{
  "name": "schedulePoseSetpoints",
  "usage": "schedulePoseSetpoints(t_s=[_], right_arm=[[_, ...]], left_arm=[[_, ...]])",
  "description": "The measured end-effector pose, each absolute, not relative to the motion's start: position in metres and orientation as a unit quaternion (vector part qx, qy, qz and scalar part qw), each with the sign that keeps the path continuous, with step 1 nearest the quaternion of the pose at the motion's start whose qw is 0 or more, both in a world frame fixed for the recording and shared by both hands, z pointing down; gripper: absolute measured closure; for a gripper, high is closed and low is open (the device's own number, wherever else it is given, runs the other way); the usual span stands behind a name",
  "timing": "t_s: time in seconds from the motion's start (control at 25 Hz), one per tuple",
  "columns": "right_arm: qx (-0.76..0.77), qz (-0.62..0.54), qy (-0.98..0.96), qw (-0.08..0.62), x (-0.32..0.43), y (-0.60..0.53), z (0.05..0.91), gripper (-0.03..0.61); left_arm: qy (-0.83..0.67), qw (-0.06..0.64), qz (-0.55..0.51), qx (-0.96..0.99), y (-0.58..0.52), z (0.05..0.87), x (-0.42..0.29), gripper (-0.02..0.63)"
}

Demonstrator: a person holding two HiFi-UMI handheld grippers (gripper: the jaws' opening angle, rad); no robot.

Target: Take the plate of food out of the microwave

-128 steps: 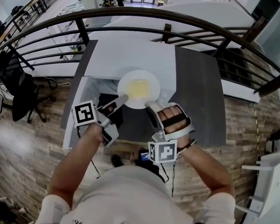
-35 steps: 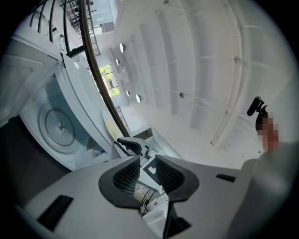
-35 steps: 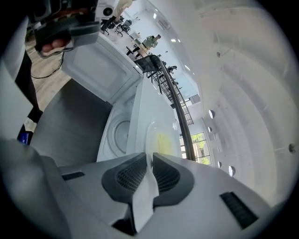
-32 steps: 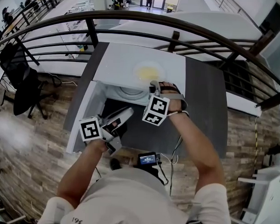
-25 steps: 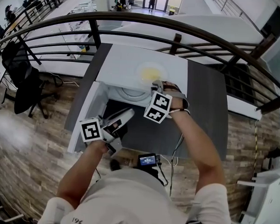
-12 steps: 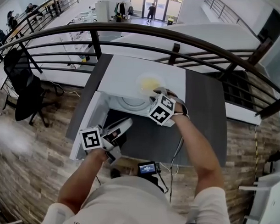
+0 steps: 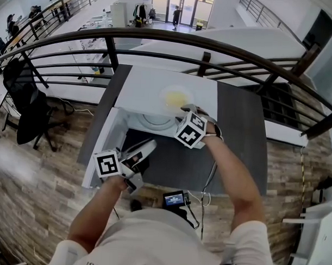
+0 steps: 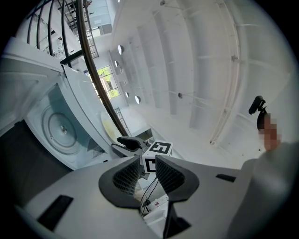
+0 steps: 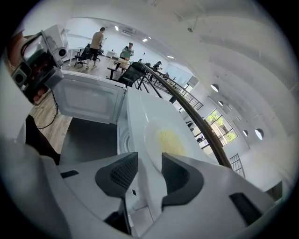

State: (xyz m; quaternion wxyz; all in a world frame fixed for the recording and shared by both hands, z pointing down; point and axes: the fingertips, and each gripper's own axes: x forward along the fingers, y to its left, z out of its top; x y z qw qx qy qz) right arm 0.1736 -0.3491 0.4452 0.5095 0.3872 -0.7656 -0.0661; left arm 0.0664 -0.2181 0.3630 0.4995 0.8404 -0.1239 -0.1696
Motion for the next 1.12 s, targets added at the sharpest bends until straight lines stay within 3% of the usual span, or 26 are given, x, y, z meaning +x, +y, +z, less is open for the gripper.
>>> schedulePoseSetpoints(t_s=[0.64,1.0,1.12], right_arm=[[0.431,-0.056,-0.773,0.462,0.179,-0.329,0.421,0.442],[0.456,-0.038,-0.796,0.397,0.170,-0.306,0.391,0.443],[0.465,-0.038,-0.800,0.377,0.167,-0.297,0.384,0.487]], left_arm=[[-0.138,0.461,-0.160,0.862,-0.225,0.353,0.066,0.523],[-0.128,0.425,-0.159,0.882,-0.222,0.334,0.070,0.523],[-0.116,0.409,-0.159,0.891,-0.218,0.327,0.073,0.523]])
